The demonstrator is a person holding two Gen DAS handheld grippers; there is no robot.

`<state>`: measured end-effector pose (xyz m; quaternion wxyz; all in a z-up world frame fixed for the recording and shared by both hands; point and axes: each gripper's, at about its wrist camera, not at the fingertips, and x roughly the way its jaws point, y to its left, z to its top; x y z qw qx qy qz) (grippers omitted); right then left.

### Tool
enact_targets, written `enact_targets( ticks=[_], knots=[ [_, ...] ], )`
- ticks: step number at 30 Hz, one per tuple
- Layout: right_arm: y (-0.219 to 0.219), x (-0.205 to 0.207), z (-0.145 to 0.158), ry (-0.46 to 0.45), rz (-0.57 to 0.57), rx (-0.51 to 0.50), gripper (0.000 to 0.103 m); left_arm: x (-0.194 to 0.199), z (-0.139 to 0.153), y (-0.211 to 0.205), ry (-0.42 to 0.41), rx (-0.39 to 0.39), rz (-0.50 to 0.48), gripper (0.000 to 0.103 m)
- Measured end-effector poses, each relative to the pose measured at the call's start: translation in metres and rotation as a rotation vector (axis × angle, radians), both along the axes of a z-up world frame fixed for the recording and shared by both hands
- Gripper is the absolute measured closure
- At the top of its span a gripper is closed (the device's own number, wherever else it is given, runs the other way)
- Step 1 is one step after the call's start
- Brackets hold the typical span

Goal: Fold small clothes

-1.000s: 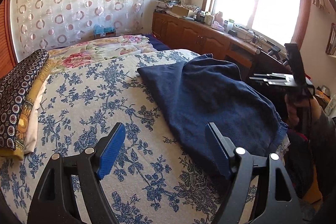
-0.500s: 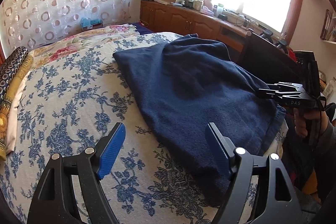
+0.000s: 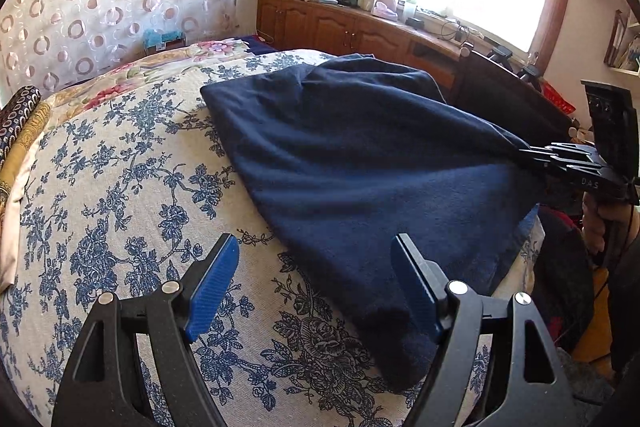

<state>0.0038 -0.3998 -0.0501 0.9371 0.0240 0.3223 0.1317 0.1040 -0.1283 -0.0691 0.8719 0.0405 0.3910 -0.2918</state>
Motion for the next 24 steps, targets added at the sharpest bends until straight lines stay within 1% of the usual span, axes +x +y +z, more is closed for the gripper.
enact_targets(
  ticks=[5,8,10,11,12,13,14,16,20,22,24],
  knots=[
    [-0.004,0.001,-0.011,0.032,-0.049,-0.027,0.094,-0.001,-0.005,-0.002,0.024,0.002,-0.013,0.024],
    [-0.004,0.001,-0.01,0.021,-0.056,-0.021,0.094,-0.005,-0.007,-0.004,0.036,0.003,-0.026,0.024],
    [-0.002,0.001,-0.008,0.01,-0.061,-0.036,0.093,-0.006,-0.007,-0.004,0.041,-0.006,-0.035,0.025],
    [0.001,0.003,-0.009,0.01,-0.069,-0.056,0.083,-0.008,-0.007,-0.005,0.042,-0.009,-0.041,0.028],
    [0.003,0.004,-0.011,0.009,-0.081,-0.077,0.077,-0.009,-0.008,-0.005,0.043,-0.01,-0.046,0.031],
    [0.004,0.005,-0.012,0.008,-0.092,-0.093,0.066,-0.009,-0.008,-0.006,0.047,-0.013,-0.052,0.036],
    [0.006,0.004,-0.013,0.007,-0.095,-0.095,0.063,-0.011,-0.009,-0.006,0.054,-0.018,-0.06,0.04],
    [0.006,0.005,-0.014,0.006,-0.098,-0.08,0.063,-0.013,-0.01,-0.007,0.062,-0.024,-0.071,0.045],
    [0.007,0.006,-0.013,-0.019,-0.107,-0.065,0.063,-0.02,-0.017,-0.009,0.098,-0.015,-0.094,0.047],
    [0.012,0.006,-0.01,-0.036,-0.099,-0.065,0.061,-0.024,-0.019,-0.01,0.088,-0.007,-0.101,0.049],
    [0.017,0.003,-0.009,-0.055,-0.09,-0.069,0.055,-0.027,-0.019,-0.011,0.09,-0.003,-0.117,0.061]
  ],
)
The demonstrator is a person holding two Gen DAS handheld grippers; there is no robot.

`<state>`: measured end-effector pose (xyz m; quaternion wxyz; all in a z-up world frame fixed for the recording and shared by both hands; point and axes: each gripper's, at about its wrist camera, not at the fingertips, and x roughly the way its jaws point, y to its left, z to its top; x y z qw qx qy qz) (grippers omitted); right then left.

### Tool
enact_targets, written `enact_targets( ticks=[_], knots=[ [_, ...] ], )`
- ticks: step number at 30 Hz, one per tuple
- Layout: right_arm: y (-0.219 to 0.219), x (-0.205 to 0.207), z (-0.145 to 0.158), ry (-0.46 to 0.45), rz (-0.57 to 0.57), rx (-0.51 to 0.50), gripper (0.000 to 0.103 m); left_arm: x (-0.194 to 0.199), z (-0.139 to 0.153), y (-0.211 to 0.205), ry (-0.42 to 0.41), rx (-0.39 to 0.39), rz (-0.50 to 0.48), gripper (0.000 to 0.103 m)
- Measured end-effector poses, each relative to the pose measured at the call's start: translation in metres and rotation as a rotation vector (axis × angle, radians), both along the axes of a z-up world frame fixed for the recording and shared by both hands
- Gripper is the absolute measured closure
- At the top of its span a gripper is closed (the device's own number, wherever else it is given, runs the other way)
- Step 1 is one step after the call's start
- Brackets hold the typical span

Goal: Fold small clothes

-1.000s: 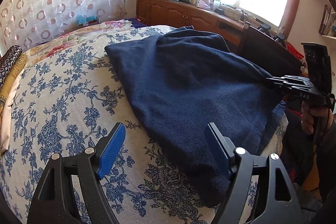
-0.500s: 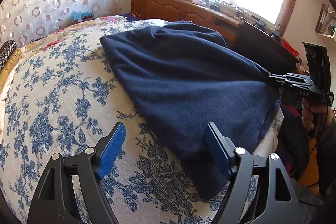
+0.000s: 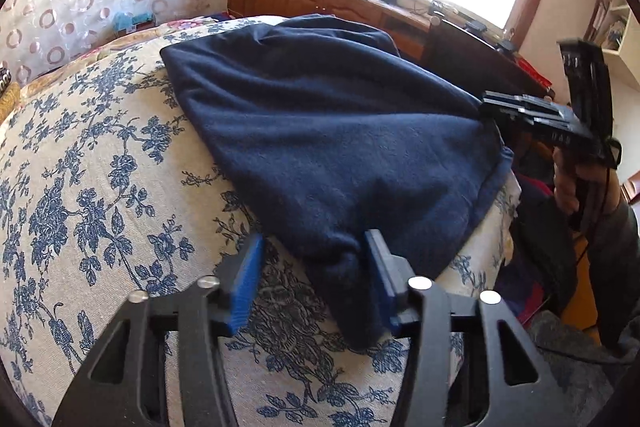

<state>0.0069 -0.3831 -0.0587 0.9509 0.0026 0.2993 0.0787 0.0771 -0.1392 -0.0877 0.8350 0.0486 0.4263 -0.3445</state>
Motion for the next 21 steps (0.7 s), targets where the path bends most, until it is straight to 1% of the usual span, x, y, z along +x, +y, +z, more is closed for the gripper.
enact_targets(
  ticks=[1,2,4,7,10,13,16,19,21],
  knots=[
    [0.004,-0.001,0.002,-0.011,0.008,-0.001,0.051,-0.001,0.0,0.0,0.012,-0.014,-0.012,0.074],
    [0.008,-0.002,0.003,-0.021,0.015,-0.003,0.049,-0.002,0.002,-0.001,0.016,-0.025,-0.018,0.083],
    [0.015,-0.005,0.006,-0.038,0.035,-0.001,0.044,-0.003,0.007,-0.003,-0.013,-0.024,-0.024,0.089],
    [0.028,-0.007,0.007,-0.048,0.089,0.012,0.041,-0.001,0.027,-0.004,-0.041,-0.072,-0.022,0.091],
    [0.046,-0.01,0.007,-0.052,0.149,0.019,0.037,0.005,0.057,-0.007,-0.075,-0.125,-0.025,0.091],
    [0.065,-0.012,0.009,-0.06,0.206,0.019,0.036,0.012,0.079,-0.017,-0.124,-0.126,-0.035,0.091],
    [0.076,-0.012,0.011,-0.073,0.248,0.011,0.035,0.025,0.093,-0.028,-0.142,-0.132,-0.047,0.092],
    [0.081,-0.008,0.009,-0.069,0.257,-0.013,0.025,0.037,0.101,-0.036,-0.153,-0.131,-0.039,0.092],
    [0.083,-0.007,0.004,-0.062,0.248,-0.053,0.023,0.042,0.102,-0.038,-0.159,-0.13,-0.036,0.092]
  ],
)
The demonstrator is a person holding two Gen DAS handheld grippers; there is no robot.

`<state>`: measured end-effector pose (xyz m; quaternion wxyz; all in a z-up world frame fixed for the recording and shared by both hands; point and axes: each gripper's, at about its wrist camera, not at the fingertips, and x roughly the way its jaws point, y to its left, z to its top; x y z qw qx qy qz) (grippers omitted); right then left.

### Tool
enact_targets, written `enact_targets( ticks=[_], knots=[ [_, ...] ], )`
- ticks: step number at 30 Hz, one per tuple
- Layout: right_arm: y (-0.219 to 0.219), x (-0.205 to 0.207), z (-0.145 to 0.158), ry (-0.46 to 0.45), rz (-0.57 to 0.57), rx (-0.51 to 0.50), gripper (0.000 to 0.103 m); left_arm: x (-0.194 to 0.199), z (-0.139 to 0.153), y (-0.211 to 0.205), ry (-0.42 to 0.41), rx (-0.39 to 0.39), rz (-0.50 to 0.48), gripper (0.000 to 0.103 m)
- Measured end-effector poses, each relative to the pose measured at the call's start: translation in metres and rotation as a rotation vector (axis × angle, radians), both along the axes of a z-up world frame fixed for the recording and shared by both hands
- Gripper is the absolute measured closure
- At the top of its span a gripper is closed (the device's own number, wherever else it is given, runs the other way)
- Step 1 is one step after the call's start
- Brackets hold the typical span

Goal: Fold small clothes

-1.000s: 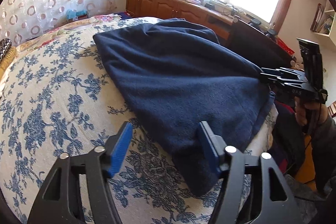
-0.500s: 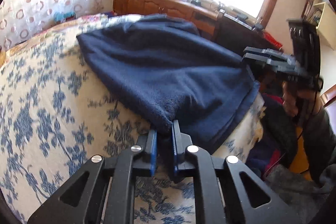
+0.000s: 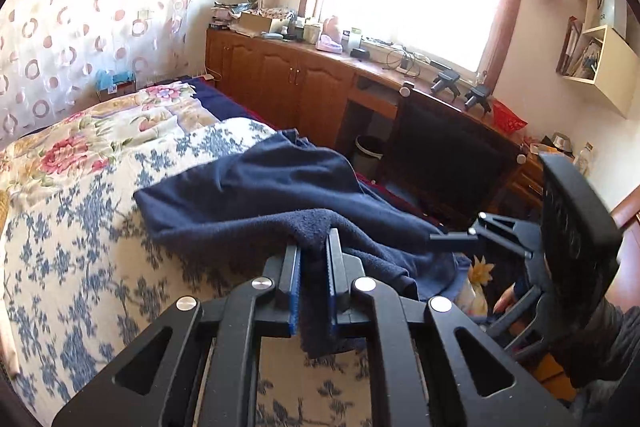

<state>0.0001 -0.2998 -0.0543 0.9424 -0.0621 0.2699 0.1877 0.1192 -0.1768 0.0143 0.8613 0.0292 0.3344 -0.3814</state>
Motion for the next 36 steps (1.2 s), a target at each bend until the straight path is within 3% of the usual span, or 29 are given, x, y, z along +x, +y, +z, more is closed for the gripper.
enact_targets(
  ticks=[9,19,21,22,23,30,36],
  knots=[
    [-0.004,0.016,-0.028,0.061,-0.054,-0.092,0.023,0.019,-0.003,0.002,0.001,-0.022,0.046,0.092],
    [-0.008,0.033,-0.033,0.068,-0.059,-0.116,0.024,0.038,-0.002,0.005,0.006,-0.044,0.068,0.092],
    [-0.008,0.04,-0.031,0.063,-0.05,-0.139,0.042,0.041,-0.001,0.009,0.006,-0.056,0.074,0.092],
    [-0.008,0.043,-0.031,0.071,-0.043,-0.151,0.073,0.044,-0.001,0.011,0.01,-0.065,0.077,0.092],
    [-0.009,0.047,-0.029,0.077,-0.039,-0.155,0.093,0.048,-0.001,0.014,0.018,-0.075,0.078,0.092],
    [-0.021,0.07,0.027,-0.039,-0.016,-0.098,0.095,0.062,-0.003,0.042,0.027,-0.11,0.152,0.092],
    [-0.003,0.128,0.072,-0.108,0.027,-0.154,0.095,0.091,-0.011,0.06,0.055,-0.093,0.231,0.092]
  ],
)
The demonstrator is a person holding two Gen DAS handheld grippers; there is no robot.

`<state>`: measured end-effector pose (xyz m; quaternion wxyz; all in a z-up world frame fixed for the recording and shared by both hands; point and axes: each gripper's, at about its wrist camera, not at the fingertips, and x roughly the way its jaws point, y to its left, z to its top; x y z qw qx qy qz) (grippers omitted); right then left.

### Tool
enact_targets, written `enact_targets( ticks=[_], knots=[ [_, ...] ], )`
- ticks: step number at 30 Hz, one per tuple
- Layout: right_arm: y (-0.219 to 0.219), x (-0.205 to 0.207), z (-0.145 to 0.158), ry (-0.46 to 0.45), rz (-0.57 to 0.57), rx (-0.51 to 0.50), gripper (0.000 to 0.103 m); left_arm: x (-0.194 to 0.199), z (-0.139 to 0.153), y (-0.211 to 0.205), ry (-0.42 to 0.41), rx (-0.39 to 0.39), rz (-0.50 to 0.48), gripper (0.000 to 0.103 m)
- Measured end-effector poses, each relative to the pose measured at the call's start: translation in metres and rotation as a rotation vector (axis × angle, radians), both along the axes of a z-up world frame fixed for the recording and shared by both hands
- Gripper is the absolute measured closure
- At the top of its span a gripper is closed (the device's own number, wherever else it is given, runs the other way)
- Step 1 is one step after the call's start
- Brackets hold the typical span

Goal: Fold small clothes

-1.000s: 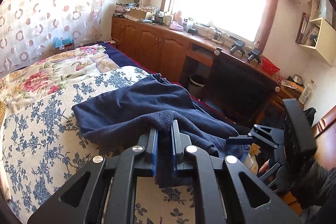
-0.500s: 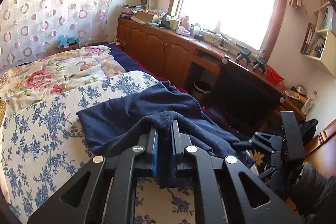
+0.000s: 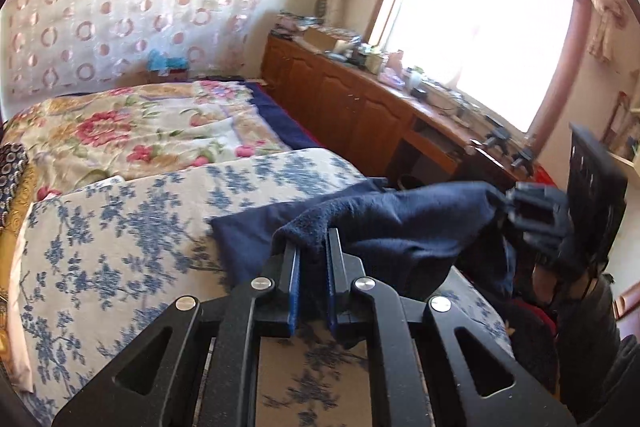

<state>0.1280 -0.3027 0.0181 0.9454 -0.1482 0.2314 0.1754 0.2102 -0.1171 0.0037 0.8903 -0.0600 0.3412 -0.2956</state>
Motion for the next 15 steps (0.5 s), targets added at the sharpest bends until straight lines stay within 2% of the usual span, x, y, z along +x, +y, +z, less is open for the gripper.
enact_targets(
  ticks=[3,6,7,8,9,11,15],
  knots=[
    [0.01,0.044,-0.002,0.042,0.025,-0.008,0.095,0.016,-0.012,0.004,0.032,0.03,0.022,0.089],
    [0.008,0.083,-0.012,0.105,0.022,0.027,0.094,0.022,-0.02,0.005,0.033,0.068,0.03,0.076],
    [0.005,0.092,-0.016,0.122,0.014,0.044,0.089,0.022,-0.021,0.006,0.021,0.083,0.04,0.061],
    [0.004,0.101,-0.017,0.136,0.0,0.061,0.081,0.022,-0.02,0.009,0.001,0.088,0.046,0.054],
    [0.0,0.108,-0.016,0.137,-0.02,0.073,0.07,0.022,-0.02,0.011,-0.009,0.087,0.044,0.054],
    [-0.008,0.112,-0.009,0.122,-0.057,0.106,0.057,0.025,-0.021,0.015,-0.004,0.087,0.037,0.051],
    [-0.011,0.095,0.007,0.053,-0.106,0.144,0.051,0.032,-0.028,0.01,0.015,0.129,0.016,0.051]
  ],
)
